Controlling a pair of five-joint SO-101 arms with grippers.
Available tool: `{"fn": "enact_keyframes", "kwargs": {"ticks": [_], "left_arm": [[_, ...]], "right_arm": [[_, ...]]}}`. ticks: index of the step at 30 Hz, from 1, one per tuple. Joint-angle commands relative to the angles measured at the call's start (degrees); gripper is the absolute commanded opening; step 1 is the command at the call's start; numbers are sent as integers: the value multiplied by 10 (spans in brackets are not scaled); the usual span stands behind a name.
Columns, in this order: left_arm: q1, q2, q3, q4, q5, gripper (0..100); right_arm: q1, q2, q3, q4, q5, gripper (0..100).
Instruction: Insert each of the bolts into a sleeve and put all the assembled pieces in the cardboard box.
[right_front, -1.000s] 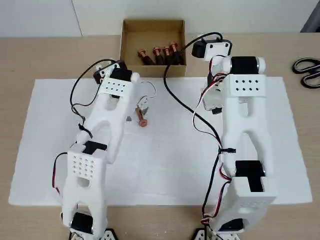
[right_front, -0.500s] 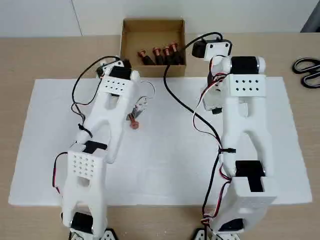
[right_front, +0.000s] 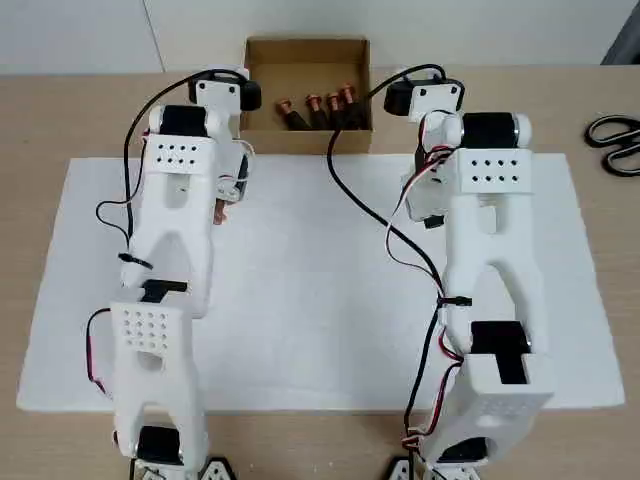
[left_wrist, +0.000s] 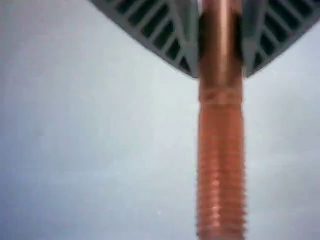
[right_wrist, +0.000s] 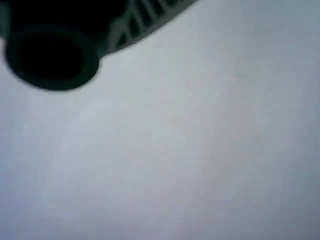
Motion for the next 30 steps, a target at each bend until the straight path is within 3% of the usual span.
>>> {"fn": "enact_keyframes", "kwargs": {"ticks": [1,9,12,14,18,20,26,30], "left_arm": [[-1,-45,-17,13,-38,6],[14,-298,130,12,-112,6],[24,-390,224,12,-178,6],[34,-440,301,11,-271,6],[41,-490,460,11,-539,6],[41,-491,514,-6,-635,6],[39,-452,575,-180,-662,6],[47,-419,577,-255,-671,6]], "right_arm": [[5,-33,-3,-2,2,3],[5,-33,-3,-2,2,3],[5,-33,-3,-2,2,3],[5,-33,-3,-2,2,3],[4,-33,-3,-2,3,3],[3,-33,-3,-2,3,3],[2,-33,-3,-3,2,3],[3,-33,-3,-3,2,3]]}}
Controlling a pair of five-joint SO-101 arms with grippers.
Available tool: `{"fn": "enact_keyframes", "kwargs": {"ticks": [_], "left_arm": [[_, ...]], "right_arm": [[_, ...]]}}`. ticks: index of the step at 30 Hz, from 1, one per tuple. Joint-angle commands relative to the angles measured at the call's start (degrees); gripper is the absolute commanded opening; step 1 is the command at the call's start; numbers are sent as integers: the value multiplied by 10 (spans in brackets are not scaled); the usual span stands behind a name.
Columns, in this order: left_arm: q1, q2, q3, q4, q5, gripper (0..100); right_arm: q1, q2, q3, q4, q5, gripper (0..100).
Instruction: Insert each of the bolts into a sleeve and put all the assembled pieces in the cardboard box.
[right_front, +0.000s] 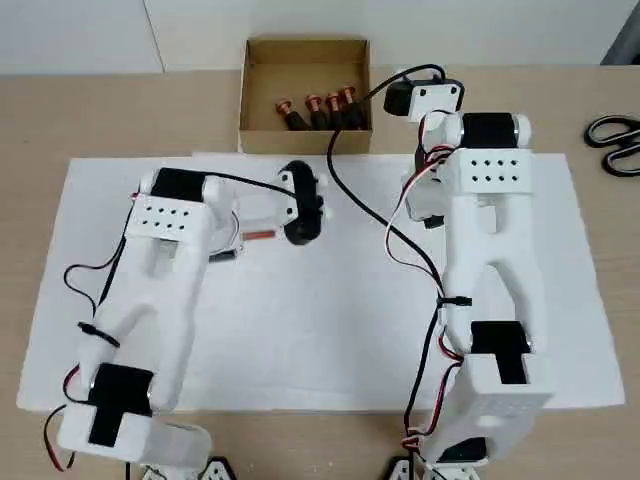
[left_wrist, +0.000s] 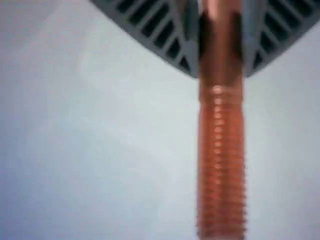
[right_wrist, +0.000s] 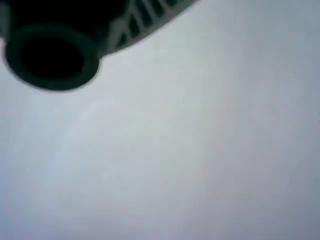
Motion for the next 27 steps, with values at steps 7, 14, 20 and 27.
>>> {"fn": "enact_keyframes", "kwargs": {"ticks": [7,14,20,27], "left_arm": [[16,80,-10,-79,-84,6],[14,144,-56,-91,-83,72],[12,157,-86,-94,-48,122],[9,155,-188,-91,143,122]], "right_arm": [[2,-33,-3,-3,3,3],[2,-33,-3,-3,2,3],[2,-33,-3,-3,2,3],[2,-14,-3,-7,3,3]]}}
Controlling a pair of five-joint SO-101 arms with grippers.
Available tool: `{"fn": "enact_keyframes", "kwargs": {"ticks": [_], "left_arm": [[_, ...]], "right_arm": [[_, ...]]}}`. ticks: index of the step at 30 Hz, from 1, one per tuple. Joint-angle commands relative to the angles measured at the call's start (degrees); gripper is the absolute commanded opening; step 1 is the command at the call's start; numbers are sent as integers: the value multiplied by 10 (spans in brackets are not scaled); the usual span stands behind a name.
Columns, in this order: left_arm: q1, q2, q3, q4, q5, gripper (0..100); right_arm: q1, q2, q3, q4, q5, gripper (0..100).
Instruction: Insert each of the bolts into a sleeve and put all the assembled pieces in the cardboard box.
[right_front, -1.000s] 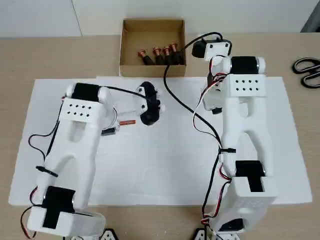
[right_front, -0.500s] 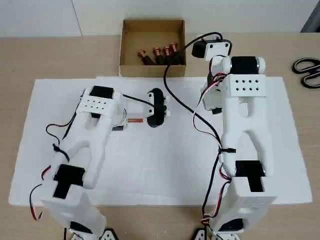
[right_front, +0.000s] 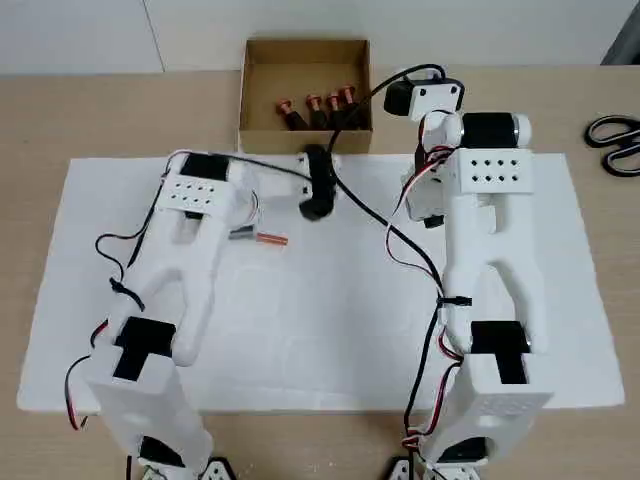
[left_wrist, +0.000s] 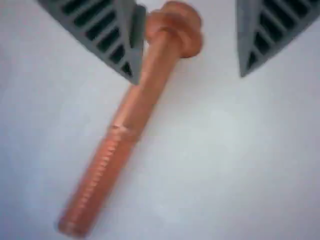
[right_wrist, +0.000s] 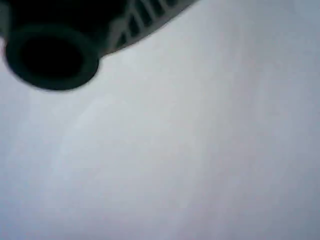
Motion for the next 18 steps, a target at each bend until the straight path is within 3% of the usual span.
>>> {"fn": "enact_keyframes", "kwargs": {"ticks": [1,5,11,14,18], "left_arm": [[-8,-5,-78,-5,160,122],[-15,-5,-159,51,423,122],[-57,-2,-283,224,1010,126],[-60,0,-301,283,1109,123],[-60,1,-240,288,1189,123]], "right_arm": [[2,-7,-3,-7,3,3],[1,17,-4,-9,2,3],[-5,32,-5,-22,1,3],[-15,33,-5,-22,1,3],[-32,33,-5,-22,1,3]]}}
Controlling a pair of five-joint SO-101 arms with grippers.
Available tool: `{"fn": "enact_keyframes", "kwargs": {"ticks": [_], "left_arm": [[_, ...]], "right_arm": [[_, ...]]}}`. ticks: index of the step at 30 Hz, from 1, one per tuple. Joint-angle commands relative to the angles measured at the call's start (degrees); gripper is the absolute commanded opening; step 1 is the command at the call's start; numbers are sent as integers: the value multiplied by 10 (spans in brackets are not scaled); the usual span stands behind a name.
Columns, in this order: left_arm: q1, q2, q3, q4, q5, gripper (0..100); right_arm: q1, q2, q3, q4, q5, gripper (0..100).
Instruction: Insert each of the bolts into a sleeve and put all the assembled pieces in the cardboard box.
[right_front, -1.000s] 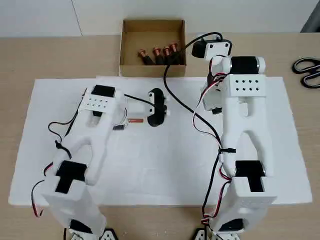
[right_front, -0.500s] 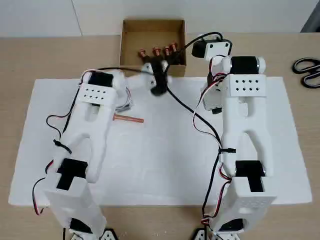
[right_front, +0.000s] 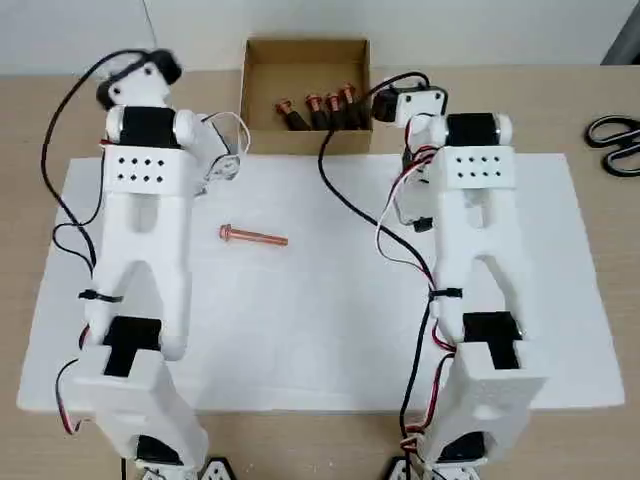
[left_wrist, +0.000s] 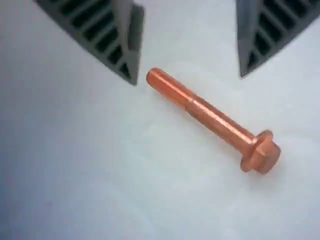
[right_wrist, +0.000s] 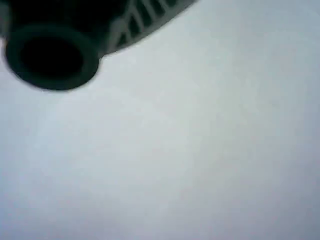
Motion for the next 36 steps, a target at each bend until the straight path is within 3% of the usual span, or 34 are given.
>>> {"fn": "enact_keyframes", "kwargs": {"ticks": [1,5,13,20,30,36], "left_arm": [[-3,-3,49,4,106,125],[-2,-3,132,-55,192,136],[-1,36,191,-156,216,141],[-1,120,190,-188,244,141],[24,129,191,-192,251,140],[30,129,190,-192,265,3]], "right_arm": [[-13,-4,-5,-5,1,3],[-21,-5,-5,-1,1,3],[-22,-7,-4,0,1,3],[-22,-7,-3,0,0,3],[-23,-5,-3,0,0,3],[-23,-5,-3,0,0,3]]}}
